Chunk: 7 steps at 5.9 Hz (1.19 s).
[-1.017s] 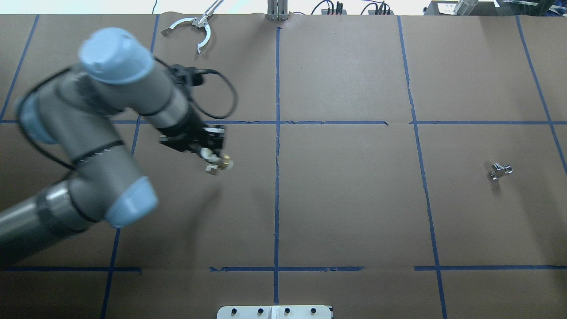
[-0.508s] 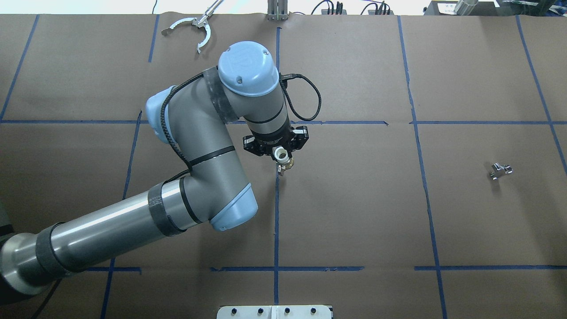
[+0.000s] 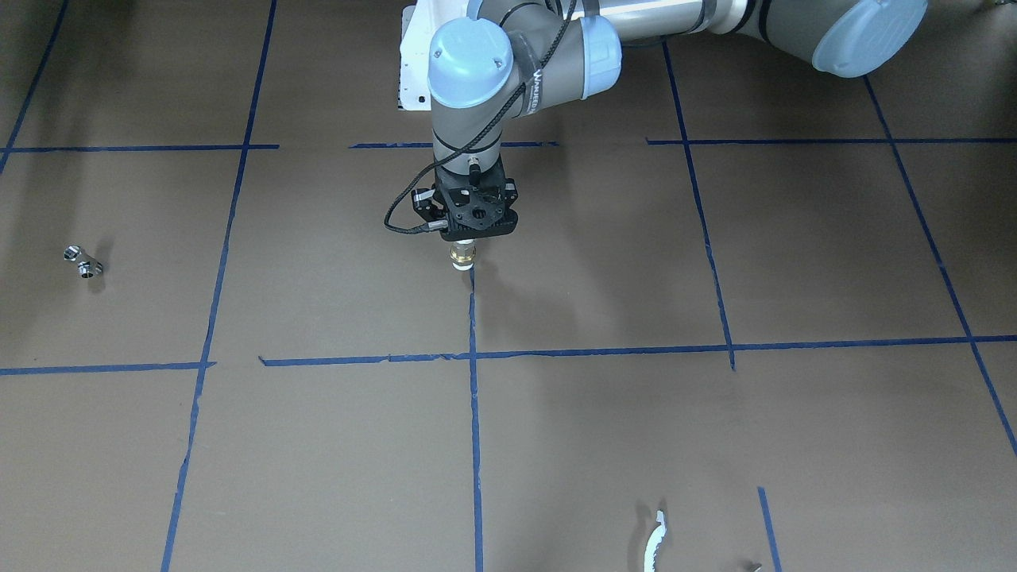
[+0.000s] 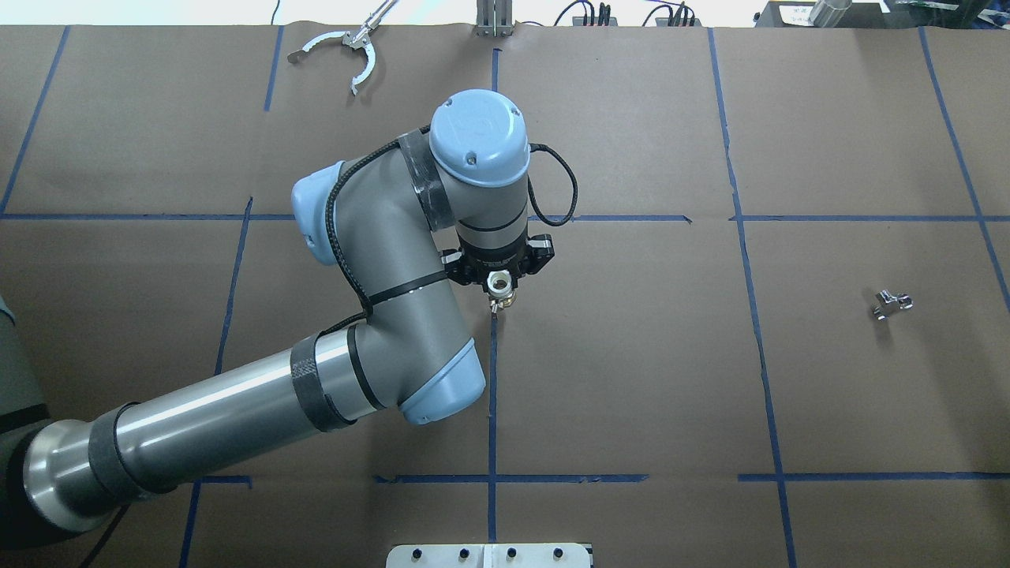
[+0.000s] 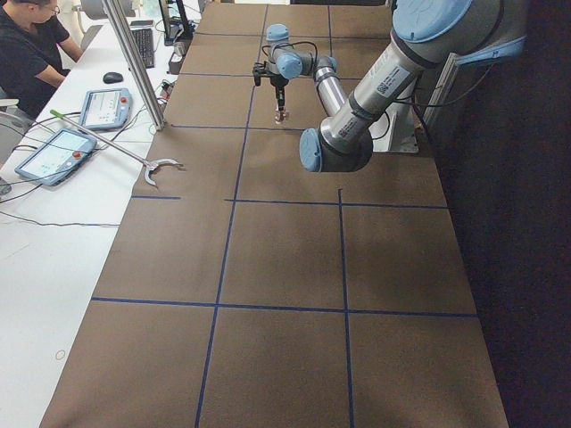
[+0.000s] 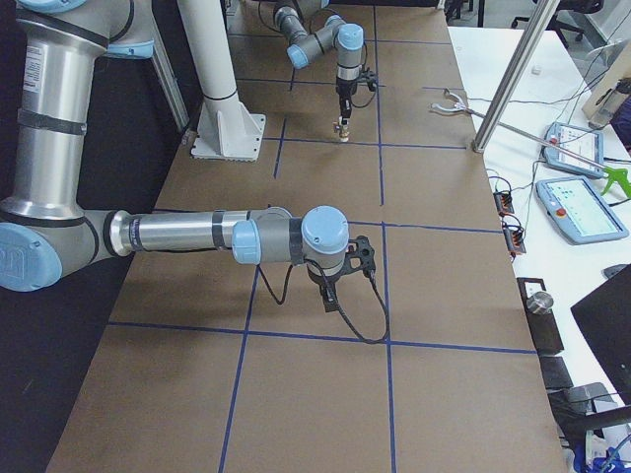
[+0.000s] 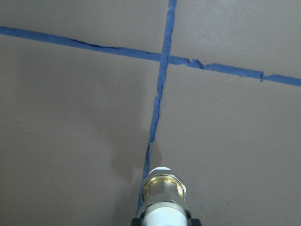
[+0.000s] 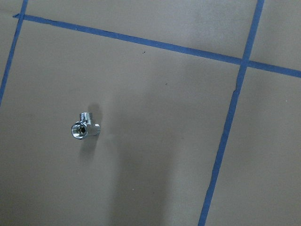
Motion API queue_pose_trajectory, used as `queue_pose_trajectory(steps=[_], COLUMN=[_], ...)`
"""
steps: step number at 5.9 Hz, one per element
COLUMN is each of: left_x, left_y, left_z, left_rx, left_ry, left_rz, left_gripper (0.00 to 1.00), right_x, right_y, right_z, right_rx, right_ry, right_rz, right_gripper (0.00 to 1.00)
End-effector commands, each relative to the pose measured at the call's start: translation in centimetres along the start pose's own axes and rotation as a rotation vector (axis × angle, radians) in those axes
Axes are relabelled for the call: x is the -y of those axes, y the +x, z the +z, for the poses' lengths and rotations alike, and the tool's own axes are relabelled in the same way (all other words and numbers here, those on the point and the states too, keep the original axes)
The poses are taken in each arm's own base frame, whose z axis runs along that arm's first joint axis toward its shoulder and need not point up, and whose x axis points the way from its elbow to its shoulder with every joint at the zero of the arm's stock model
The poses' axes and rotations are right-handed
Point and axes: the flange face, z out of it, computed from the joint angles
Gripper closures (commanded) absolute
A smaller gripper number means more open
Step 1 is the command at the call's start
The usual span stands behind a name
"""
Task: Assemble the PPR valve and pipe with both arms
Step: 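Lower the valve upright onto the table center with the left gripper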
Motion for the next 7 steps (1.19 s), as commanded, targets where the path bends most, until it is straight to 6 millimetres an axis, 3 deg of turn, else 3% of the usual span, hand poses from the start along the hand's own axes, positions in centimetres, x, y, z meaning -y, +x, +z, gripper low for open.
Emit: queue_pose_trajectory(steps=[1, 4, 5, 6, 7], left_x=[-0.83, -0.73, -0.77, -0.77, -0.77], left_y=[0.34, -0.36, -0.26, -0.26, -0.24], left_z=[1.11, 1.90, 1.74, 1.74, 1.72], left_rx=[0.020, 0.036, 0.032, 0.032, 0.030], left_ry=[0.003, 0.005, 0.006, 0.006, 0.007], left_rz=[0.007, 0.005, 0.006, 0.006, 0.007], left_gripper=[1.00, 1.00, 0.94, 0.77, 0.44], right_x=[0.01, 0.01, 0.01, 0.01, -0.01], right_y=[-0.03, -0.01, -0.01, -0.01, 0.05], right_z=[0.05, 0.15, 0.15, 0.15, 0.19], right_rx=[0.000, 0.000, 0.000, 0.000, 0.001], right_ry=[-0.001, -0.003, -0.003, -0.003, -0.004], right_rz=[-0.002, 0.002, 0.002, 0.002, 0.003], right_gripper=[0.00, 0.00, 0.00, 0.00, 0.00])
